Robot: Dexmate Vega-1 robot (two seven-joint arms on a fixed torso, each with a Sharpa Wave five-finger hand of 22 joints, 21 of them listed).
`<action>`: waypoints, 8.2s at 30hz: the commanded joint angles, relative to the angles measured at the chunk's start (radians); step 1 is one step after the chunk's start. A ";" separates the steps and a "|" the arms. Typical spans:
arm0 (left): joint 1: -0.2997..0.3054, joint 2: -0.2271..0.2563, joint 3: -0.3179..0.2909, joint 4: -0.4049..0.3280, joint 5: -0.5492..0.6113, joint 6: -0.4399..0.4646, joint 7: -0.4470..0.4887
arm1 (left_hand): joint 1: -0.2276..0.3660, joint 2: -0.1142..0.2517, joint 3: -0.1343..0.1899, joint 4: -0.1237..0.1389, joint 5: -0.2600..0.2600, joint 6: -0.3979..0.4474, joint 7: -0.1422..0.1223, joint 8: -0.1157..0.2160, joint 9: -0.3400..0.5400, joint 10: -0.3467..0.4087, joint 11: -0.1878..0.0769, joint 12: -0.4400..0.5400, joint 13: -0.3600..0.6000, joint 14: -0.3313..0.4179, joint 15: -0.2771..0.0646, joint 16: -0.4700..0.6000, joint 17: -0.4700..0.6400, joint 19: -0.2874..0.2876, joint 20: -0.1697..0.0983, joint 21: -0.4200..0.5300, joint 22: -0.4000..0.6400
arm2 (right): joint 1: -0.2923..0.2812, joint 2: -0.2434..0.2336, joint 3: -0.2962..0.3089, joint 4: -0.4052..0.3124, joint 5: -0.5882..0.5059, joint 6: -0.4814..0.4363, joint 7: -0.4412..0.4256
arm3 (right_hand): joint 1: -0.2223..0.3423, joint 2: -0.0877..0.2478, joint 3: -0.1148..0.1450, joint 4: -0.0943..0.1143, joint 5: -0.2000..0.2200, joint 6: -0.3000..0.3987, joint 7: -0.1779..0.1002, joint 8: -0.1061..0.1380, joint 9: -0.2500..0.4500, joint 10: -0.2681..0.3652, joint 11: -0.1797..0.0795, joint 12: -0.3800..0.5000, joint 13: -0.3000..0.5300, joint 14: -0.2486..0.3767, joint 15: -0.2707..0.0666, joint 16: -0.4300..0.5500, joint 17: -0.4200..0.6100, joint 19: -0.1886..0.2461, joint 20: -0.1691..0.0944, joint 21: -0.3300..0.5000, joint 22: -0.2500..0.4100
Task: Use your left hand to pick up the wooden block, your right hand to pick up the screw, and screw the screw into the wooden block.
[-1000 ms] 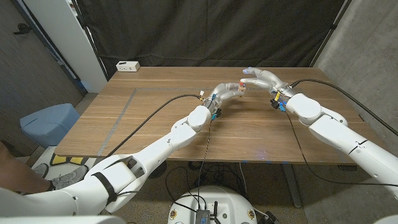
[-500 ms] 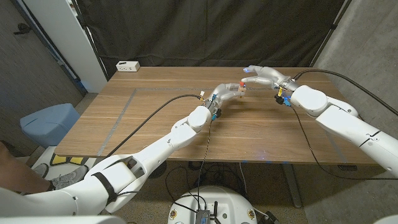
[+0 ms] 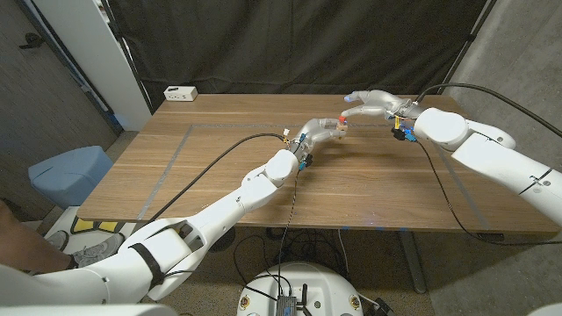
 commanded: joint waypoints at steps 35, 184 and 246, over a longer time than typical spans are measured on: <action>0.000 0.006 0.002 -0.009 0.018 0.016 0.019 | 0.008 0.019 -0.001 0.007 0.010 0.033 0.022 0.007 0.006 0.010 -0.001 0.008 0.102 0.009 -0.097 -0.001 0.003 0.007 0.002 0.008 0.002 | 0.384 -0.021 -0.246 -0.125 -0.225 -0.386 0.397 | 0.060 0.042 0.040 -0.020 0.001 0.070 0.052 -0.005 0.003 0.010 0.031 0.010 0.002 0.026 0.026 0.009 -0.002 -0.001 0.010 0.005 0.004; -0.021 -0.010 0.026 0.009 0.038 0.052 0.024 | 0.005 0.029 -0.006 0.008 0.016 0.035 0.026 0.006 0.006 0.012 -0.001 0.003 0.110 0.011 -0.092 -0.003 0.003 0.006 0.006 0.008 0.003 | 0.464 0.148 -0.439 -0.065 -0.751 -0.483 0.644 | 0.251 0.070 0.086 -0.021 -0.012 0.397 0.014 0.171 0.097 0.103 0.054 0.010 0.007 0.110 0.027 0.020 0.003 0.062 -0.009 0.013 0.004; -0.059 -0.038 0.034 0.089 0.020 0.030 -0.004 | 0.004 0.035 -0.001 0.008 0.018 0.032 0.029 0.005 0.007 0.010 -0.001 0.000 0.112 0.013 -0.089 -0.007 0.001 0.008 0.007 0.009 0.003 | 0.465 0.173 -0.450 -0.010 -0.776 -0.472 0.614 | 0.238 0.086 0.049 0.002 -0.014 0.474 -0.016 0.307 0.189 0.189 0.028 0.019 0.011 0.154 -0.015 0.033 0.012 0.086 -0.017 0.014 0.004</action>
